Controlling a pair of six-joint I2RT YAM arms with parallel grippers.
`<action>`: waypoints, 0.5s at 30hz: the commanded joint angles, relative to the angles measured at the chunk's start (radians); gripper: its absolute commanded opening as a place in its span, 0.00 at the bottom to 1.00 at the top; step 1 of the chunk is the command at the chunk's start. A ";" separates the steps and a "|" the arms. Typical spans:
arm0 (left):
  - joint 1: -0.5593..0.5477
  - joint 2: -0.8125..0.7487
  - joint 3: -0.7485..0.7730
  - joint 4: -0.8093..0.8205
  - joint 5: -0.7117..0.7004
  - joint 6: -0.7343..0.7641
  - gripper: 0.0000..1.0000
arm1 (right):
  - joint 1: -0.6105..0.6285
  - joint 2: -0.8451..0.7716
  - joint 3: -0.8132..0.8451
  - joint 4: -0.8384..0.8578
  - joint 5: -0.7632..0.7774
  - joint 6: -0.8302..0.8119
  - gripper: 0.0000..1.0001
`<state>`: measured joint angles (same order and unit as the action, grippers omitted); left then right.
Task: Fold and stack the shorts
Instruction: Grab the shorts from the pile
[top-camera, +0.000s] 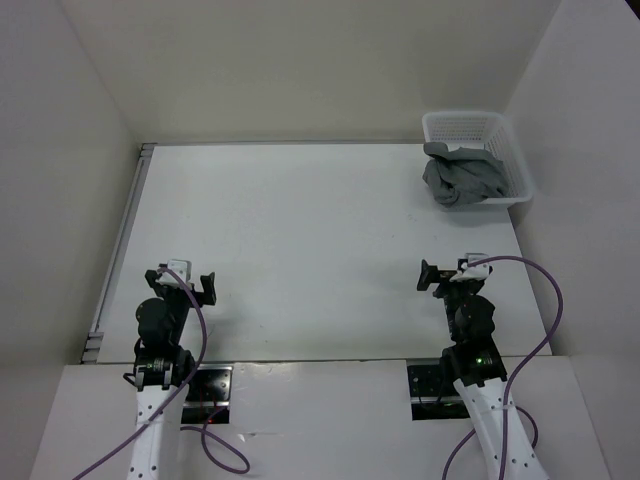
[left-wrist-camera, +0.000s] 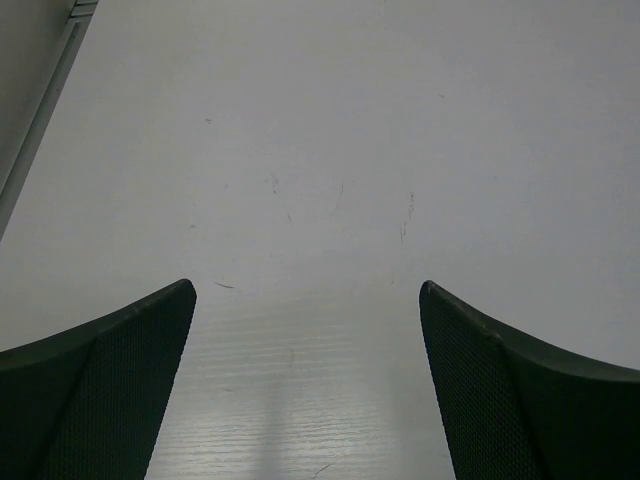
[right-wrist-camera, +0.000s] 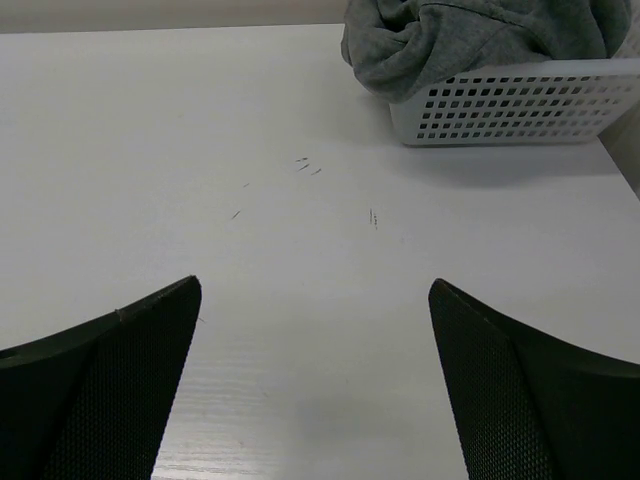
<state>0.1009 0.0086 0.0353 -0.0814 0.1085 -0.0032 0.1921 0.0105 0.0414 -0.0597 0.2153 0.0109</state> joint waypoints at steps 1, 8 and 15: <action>-0.004 -0.038 -0.026 0.048 0.005 0.003 0.99 | 0.004 -0.014 -0.041 0.060 -0.007 0.011 0.99; -0.004 -0.038 -0.026 0.048 0.020 0.003 0.99 | 0.004 -0.014 -0.041 0.050 -0.019 0.000 0.99; -0.004 -0.038 -0.026 0.048 0.029 0.003 0.99 | 0.004 -0.014 -0.032 0.050 -0.068 -0.026 0.99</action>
<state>0.1009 0.0086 0.0353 -0.0814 0.1104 -0.0032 0.1921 0.0105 0.0410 -0.0601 0.1913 0.0059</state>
